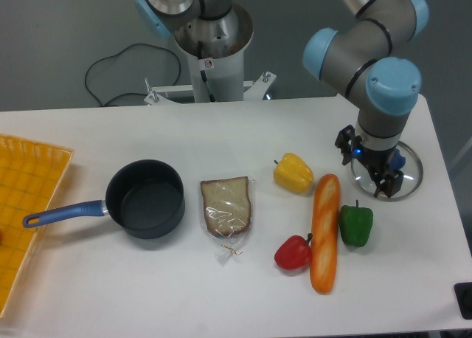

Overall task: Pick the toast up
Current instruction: 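Move the gripper from beside the glass lid toward the bagged toast slice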

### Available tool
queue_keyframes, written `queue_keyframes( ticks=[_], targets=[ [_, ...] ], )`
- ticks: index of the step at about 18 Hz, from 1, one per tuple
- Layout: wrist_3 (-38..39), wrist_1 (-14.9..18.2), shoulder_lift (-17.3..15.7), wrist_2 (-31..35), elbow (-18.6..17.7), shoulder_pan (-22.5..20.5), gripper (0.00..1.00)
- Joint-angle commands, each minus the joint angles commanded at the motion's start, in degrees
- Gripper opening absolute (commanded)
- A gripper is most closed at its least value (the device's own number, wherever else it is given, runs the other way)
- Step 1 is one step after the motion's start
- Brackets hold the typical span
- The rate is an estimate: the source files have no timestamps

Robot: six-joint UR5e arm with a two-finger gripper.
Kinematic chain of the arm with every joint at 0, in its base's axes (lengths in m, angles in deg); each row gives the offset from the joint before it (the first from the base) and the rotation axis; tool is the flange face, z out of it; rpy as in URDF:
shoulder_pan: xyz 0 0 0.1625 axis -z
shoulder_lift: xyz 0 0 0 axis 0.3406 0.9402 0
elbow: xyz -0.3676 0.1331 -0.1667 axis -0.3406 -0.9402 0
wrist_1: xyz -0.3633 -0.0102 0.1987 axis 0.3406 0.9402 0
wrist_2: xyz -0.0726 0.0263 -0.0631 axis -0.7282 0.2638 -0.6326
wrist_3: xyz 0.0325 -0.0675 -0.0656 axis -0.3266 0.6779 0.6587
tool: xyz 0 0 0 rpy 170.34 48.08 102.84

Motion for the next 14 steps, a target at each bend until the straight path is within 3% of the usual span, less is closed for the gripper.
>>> queue_keyframes(
  ticks=[3,9,14],
  targets=[
    [5.6,-1.0,-0.5,0.1,-2.1,1.1,1.00],
    [6.6,-2.1,-4.2,-0.8,-7.6,0.6,1.00],
    [21.1,-2.0,-5.0,-0.8,-8.1,3.2,1.00]
  ],
)
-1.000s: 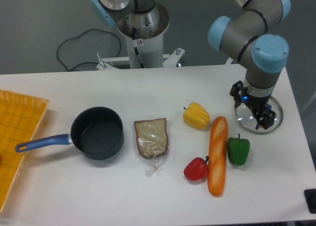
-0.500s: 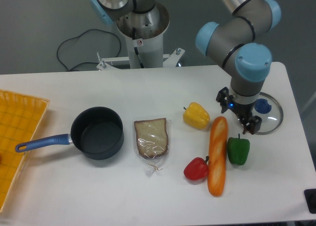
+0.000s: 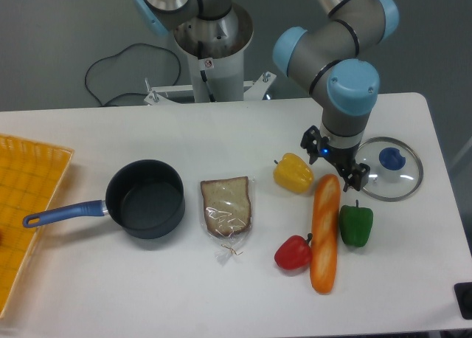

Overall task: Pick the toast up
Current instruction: 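Move the gripper from beside the glass lid toward the bagged toast slice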

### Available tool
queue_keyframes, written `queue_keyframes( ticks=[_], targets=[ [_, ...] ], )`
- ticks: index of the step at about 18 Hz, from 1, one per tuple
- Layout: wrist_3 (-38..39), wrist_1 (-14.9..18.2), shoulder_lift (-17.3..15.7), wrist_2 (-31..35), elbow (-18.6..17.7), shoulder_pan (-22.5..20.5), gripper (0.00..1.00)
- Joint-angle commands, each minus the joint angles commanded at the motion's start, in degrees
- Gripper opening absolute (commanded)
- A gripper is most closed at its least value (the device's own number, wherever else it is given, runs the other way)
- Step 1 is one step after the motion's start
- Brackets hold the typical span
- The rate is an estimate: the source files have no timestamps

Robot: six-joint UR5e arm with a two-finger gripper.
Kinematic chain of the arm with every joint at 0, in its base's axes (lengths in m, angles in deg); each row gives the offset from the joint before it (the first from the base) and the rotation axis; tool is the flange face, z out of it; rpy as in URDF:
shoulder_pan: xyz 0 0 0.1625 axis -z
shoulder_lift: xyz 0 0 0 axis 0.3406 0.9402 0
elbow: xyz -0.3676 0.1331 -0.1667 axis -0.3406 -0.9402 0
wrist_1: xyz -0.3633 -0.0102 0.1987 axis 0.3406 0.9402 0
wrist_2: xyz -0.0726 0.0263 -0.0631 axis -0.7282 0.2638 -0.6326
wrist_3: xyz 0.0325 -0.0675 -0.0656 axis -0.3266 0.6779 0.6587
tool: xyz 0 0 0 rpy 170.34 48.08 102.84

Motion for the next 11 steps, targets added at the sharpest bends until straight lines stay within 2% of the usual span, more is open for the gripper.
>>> queue_keyframes(
  ticks=[2,5,8,11],
  targets=[
    [6.8,-0.2,0.1,0.0,0.4,2.1,1.00],
    [12.7,-0.3,1.1,-0.5,2.1,5.5,1.00],
    [19.2,-0.3,1.7,-3.9,2.2,7.6,1.00],
    [23.8,-0.4,2.8,-4.5,1.8,9.2,1.00]
  ],
)
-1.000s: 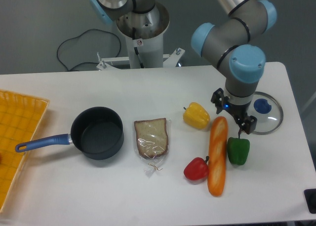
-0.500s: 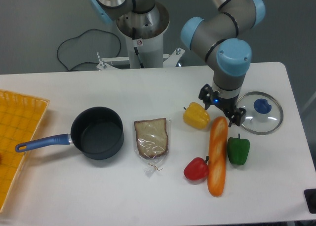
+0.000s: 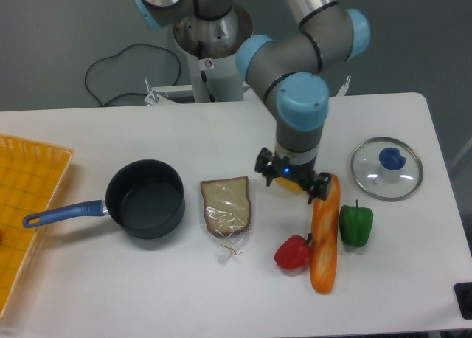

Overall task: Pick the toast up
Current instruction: 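Move the gripper from beside the glass lid toward the bagged toast slice, then lower the gripper over the bagged toast slice and close on it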

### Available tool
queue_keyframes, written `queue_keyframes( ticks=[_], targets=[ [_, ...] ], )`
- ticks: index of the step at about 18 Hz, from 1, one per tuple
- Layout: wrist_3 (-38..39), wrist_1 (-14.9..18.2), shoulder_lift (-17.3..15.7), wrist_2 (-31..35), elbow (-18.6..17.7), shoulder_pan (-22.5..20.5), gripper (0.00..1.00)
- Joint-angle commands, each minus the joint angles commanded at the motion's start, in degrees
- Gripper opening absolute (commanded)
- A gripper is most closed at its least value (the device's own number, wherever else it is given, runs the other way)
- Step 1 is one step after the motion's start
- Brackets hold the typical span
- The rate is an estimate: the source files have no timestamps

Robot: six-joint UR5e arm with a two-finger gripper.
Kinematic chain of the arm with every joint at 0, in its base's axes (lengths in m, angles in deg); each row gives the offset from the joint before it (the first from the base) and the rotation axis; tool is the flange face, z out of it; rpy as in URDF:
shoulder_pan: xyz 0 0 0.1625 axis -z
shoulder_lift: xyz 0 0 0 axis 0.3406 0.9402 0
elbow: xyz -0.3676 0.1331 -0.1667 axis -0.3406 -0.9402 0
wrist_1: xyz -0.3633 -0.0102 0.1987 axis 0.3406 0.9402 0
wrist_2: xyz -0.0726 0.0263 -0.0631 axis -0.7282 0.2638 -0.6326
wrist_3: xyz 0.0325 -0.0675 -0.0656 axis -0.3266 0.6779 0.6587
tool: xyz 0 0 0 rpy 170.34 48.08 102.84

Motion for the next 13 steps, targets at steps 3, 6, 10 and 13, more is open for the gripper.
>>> queue_keyframes(
  ticks=[3,6,10,13],
  targets=[
    [1.6,0.0,0.6,0.0,-1.0,0.3,1.00],
    [3.0,-2.6,1.9,-0.5,-0.5,1.8,1.00],
    [6.4,-4.0,5.1,-1.4,3.2,3.6,1.00],
    [8.4,-4.0,6.9,-1.4,5.5,4.6,0.99]
  ],
)
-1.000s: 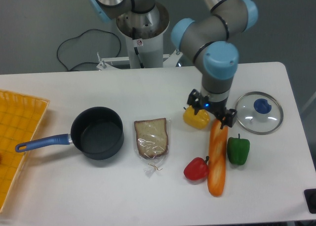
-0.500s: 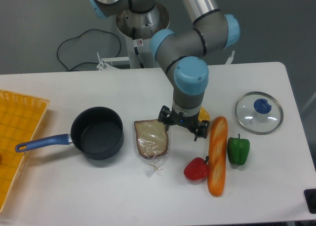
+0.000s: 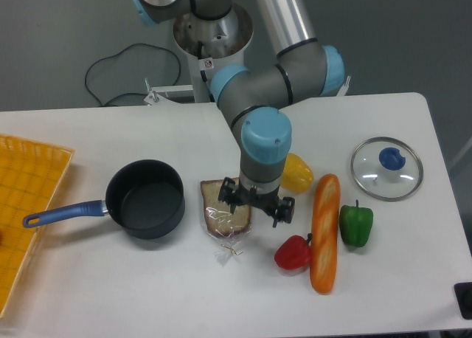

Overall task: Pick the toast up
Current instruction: 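Lower the gripper over the bagged toast slice and close on it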

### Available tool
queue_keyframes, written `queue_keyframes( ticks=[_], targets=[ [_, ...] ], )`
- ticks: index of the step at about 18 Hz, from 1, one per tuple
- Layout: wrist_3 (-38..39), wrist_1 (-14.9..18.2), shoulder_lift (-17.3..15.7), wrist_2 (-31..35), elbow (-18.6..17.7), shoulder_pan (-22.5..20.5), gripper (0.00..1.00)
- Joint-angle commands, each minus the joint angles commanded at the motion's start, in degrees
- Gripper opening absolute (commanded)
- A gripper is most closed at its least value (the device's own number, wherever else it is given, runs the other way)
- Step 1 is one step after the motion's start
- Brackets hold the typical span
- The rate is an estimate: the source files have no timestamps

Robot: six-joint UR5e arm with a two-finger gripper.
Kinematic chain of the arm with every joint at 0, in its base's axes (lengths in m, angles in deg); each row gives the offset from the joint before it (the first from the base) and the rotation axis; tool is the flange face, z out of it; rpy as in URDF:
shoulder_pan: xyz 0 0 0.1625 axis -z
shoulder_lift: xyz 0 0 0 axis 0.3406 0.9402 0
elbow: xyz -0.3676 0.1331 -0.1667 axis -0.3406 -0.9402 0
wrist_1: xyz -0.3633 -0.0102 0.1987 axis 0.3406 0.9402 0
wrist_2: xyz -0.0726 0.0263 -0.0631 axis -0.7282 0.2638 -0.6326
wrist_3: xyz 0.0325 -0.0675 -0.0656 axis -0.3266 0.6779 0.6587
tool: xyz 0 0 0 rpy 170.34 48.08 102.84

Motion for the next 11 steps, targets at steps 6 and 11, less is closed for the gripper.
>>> queue_keyframes(
  ticks=[6,11],
  targets=[
    [0.5,-1.5,1.5,0.0,0.4,0.7,0.93],
    [2.6,-3.7,3.9,0.0,1.0,1.9,0.92]
  ],
)
